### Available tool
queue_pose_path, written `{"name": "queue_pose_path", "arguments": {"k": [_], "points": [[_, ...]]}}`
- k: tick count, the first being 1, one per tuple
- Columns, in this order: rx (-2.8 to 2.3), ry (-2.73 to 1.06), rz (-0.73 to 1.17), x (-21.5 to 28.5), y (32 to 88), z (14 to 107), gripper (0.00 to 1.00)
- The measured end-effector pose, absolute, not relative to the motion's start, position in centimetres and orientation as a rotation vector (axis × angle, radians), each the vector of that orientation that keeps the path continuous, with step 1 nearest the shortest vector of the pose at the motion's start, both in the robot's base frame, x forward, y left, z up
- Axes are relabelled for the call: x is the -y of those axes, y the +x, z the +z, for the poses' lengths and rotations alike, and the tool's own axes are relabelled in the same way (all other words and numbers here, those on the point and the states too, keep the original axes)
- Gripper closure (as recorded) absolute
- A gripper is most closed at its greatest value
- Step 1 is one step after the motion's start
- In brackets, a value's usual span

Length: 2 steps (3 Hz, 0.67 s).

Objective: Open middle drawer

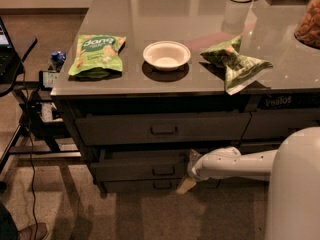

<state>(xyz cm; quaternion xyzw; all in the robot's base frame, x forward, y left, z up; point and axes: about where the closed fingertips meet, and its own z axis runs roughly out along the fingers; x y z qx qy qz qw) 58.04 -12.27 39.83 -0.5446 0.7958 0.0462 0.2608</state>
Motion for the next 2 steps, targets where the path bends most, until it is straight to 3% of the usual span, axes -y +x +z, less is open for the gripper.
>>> {"name": "queue_pose_path", "arguments": {"k": [2], "points": [[-2.168,-1.496,0.171,11.25,57.44,38.66,0.00]]}}
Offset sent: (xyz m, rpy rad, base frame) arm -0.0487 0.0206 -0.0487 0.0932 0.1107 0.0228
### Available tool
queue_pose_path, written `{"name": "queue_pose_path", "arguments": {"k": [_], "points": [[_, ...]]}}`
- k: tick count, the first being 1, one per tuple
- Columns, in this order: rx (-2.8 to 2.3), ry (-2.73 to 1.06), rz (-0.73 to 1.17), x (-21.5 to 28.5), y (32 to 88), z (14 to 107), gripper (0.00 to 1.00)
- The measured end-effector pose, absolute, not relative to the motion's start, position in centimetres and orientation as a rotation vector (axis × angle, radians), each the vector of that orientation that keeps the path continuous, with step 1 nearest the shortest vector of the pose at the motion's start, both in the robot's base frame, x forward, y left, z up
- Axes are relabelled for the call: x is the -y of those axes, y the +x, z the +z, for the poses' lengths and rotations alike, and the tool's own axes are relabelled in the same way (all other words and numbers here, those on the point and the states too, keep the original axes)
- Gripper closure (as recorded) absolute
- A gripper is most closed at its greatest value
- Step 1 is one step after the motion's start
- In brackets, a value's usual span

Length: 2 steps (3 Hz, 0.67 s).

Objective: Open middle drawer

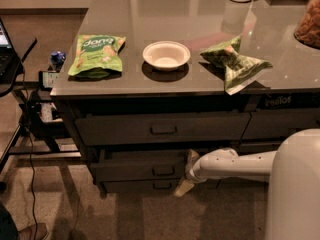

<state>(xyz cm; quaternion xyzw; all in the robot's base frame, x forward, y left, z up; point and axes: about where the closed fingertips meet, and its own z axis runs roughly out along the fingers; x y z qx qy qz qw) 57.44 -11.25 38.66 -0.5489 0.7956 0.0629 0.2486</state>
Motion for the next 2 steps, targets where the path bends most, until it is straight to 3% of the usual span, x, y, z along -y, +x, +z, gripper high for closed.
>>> {"name": "queue_pose_path", "arguments": {"k": [2], "points": [[-2.169,-1.493,0.198,10.99,56.49,38.92,0.00]]}}
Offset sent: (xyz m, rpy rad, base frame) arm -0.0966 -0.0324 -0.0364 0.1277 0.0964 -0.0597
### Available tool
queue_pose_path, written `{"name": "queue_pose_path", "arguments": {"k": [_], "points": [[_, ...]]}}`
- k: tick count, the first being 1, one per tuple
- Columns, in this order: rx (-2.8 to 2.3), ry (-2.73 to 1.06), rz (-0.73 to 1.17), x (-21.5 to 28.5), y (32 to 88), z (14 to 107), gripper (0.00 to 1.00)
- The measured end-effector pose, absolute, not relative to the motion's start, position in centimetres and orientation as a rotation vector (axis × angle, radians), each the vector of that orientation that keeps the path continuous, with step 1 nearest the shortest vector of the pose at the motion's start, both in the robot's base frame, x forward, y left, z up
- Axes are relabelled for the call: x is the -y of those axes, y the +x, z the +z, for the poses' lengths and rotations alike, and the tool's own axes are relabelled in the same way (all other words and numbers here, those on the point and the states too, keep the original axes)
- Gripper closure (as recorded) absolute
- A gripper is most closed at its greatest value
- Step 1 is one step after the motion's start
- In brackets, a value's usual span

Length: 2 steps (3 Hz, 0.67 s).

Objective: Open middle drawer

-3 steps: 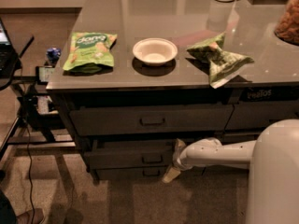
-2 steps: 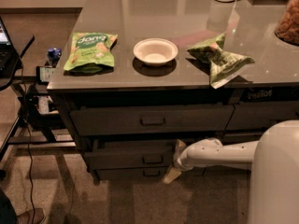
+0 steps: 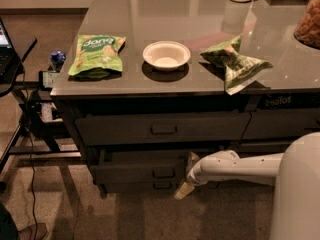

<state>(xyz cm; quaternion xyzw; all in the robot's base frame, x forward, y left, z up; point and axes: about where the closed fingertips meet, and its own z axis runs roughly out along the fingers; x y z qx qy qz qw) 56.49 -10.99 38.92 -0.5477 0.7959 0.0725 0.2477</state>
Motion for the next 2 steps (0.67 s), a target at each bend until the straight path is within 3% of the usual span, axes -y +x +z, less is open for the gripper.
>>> {"name": "queue_pose_path", "arguments": {"k": [2], "points": [[-2.182,-1.473,0.229,11.77,54.80,39.16,0.00]]}}
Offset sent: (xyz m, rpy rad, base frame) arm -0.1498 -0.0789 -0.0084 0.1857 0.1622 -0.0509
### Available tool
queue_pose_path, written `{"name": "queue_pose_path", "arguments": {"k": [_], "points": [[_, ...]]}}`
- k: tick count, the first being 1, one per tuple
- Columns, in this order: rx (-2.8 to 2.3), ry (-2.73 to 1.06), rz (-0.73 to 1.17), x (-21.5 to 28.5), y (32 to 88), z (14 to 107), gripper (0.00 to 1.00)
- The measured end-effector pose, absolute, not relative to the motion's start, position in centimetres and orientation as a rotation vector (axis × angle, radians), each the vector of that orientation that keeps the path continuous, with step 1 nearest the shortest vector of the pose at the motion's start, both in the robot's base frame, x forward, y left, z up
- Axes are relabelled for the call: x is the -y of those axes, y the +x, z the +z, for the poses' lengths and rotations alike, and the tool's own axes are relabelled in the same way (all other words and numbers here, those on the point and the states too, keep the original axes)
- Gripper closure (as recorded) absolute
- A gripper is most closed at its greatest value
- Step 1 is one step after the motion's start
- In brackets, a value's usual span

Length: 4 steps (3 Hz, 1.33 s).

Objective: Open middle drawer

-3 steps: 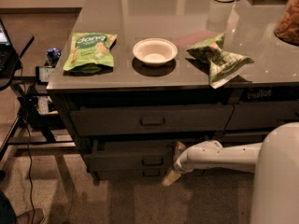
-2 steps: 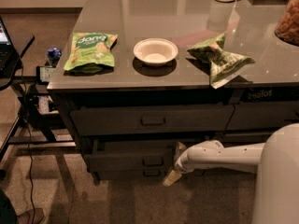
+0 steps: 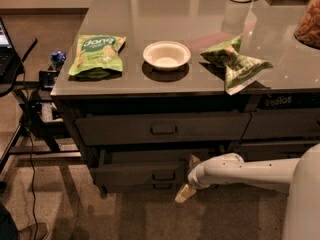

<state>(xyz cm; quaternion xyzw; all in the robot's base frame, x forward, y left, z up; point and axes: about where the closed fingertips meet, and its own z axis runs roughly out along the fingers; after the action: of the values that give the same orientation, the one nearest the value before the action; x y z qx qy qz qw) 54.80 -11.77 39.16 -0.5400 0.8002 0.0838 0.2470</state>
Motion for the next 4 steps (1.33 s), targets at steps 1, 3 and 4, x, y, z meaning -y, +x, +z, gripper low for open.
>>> {"name": "queue_pose_path", "arguments": {"k": [1,3,4], "points": [[-2.186,-1.465,0.231,12.2,54.4,39.2,0.00],[-2.191,-1.458,0.232,12.4,54.2,39.6,0.00],[-2.195,-1.347,0.230,14.9,49.6,40.9,0.00]]}}
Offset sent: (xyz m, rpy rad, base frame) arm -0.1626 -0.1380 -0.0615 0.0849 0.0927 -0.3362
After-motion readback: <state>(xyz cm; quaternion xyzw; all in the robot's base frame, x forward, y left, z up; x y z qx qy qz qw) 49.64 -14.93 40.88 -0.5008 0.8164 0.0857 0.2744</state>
